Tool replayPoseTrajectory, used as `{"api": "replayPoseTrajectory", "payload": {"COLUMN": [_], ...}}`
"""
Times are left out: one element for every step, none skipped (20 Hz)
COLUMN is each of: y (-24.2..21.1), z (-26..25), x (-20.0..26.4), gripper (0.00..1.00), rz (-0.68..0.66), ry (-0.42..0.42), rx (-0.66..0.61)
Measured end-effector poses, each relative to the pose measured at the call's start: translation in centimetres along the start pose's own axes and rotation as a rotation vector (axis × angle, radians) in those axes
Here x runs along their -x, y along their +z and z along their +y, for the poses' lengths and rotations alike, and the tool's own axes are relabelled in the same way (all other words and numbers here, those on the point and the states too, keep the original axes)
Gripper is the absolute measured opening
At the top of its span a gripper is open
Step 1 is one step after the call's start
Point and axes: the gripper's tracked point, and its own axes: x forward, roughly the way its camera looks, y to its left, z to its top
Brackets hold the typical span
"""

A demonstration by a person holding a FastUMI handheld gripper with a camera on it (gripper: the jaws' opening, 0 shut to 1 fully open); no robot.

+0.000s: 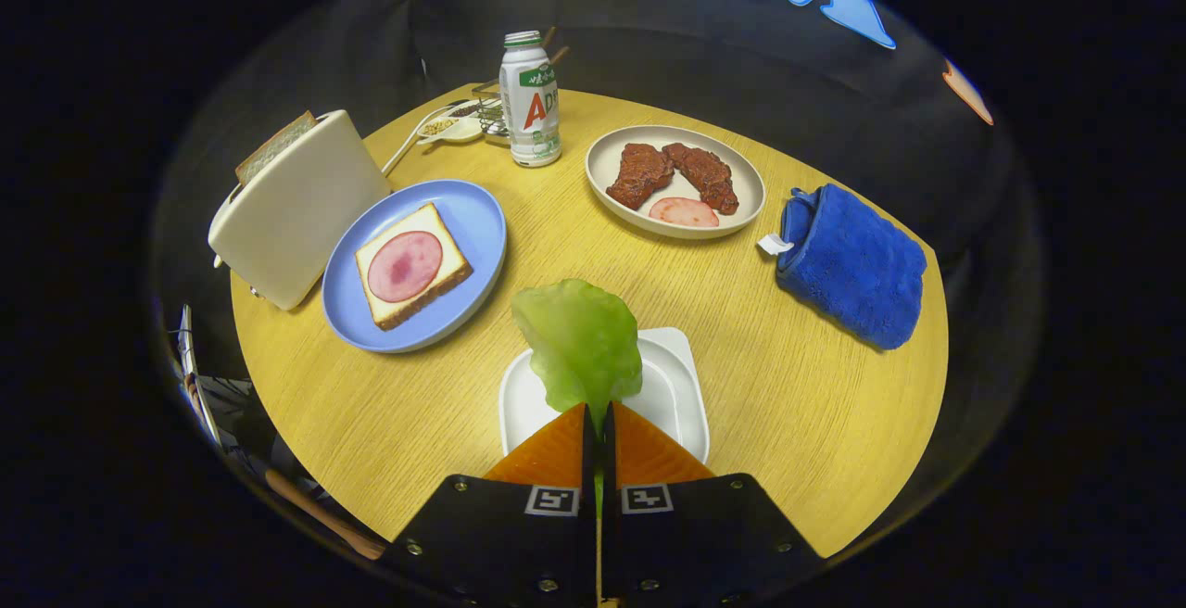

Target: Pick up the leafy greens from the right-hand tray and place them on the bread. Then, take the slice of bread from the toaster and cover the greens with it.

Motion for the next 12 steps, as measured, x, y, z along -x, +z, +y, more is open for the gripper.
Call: {"api": "replayPoseTrajectory", "payload": {"y": [0.3,0.7,0.7,0.9,1.2,1.5,1.8,2.2,2.6,2.8,3.1,3.4], "z": [0.3,0.8,1.5,2.0,2.4,2.8,3.5,4.1,5.0,5.7,6.4,7.0], "x": [0.2,0.4,0.4,0.4,0.4,0.6,0.7,0.9,1.0,1.2,1.2,1.1], "gripper": [0.02,0.02,0.02,0.02,0.02,0.02,0.02,0.02,0.02,0.02,0.02,0.02], "rz": [-0.011,-0.020,-0.022,-0.026,-0.030,-0.036,-0.041,-0.048,-0.058,-0.067,-0.075,-0.078], "ry": [-0.001,0.006,0.013,0.022,0.024,0.027,0.037,0.054,0.075,0.094,0.109,0.114], "rx": [0.009,0.014,0.015,0.018,0.021,0.019,0.014,0.002,-0.011,-0.019,-0.027,-0.029]}}
